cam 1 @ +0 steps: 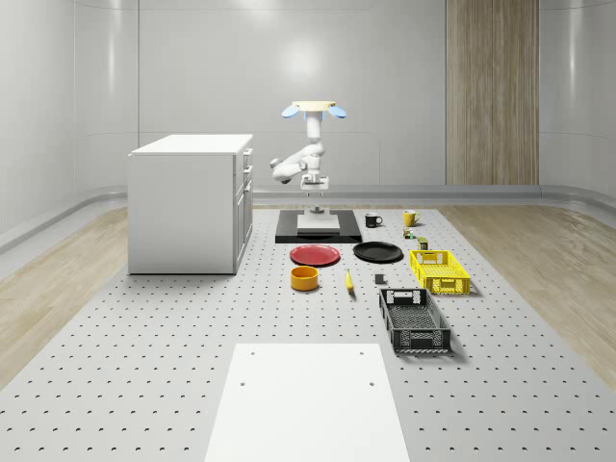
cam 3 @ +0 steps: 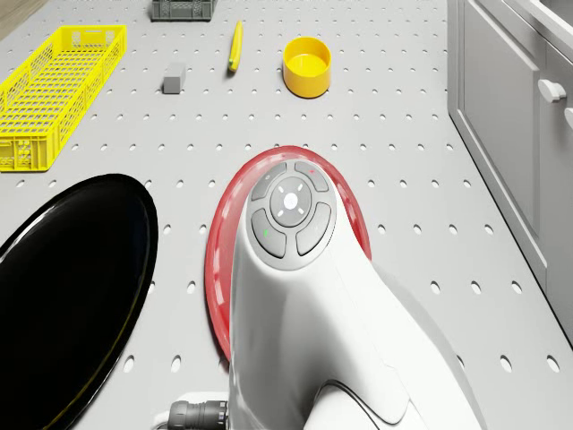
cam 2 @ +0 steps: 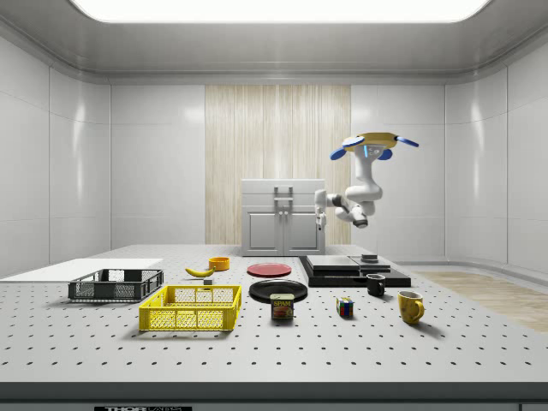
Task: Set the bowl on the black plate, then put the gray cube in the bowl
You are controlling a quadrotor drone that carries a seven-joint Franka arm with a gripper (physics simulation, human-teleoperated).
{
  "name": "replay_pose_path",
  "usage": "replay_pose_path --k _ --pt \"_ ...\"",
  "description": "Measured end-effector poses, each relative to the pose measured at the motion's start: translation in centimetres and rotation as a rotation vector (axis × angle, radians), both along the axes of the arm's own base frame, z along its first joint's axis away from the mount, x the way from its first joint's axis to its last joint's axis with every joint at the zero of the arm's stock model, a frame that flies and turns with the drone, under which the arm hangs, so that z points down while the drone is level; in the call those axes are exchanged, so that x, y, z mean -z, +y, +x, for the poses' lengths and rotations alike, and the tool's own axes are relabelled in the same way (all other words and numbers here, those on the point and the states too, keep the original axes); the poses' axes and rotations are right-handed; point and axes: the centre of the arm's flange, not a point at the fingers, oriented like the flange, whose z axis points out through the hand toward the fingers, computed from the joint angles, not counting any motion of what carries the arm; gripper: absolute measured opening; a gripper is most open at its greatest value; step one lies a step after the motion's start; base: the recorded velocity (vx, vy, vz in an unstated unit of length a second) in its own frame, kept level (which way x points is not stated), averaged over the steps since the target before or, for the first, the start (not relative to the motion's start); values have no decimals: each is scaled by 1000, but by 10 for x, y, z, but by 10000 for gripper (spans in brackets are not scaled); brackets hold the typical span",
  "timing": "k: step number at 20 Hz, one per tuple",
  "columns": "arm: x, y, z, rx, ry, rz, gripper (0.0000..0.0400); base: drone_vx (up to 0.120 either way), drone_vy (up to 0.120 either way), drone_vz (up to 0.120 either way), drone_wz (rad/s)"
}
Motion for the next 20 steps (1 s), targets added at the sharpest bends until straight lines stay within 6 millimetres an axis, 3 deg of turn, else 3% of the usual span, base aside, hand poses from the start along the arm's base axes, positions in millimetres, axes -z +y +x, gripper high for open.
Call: replay_pose_path --k 20 --pt "0 -1 0 0 1 -13 400 120 0 0 0"
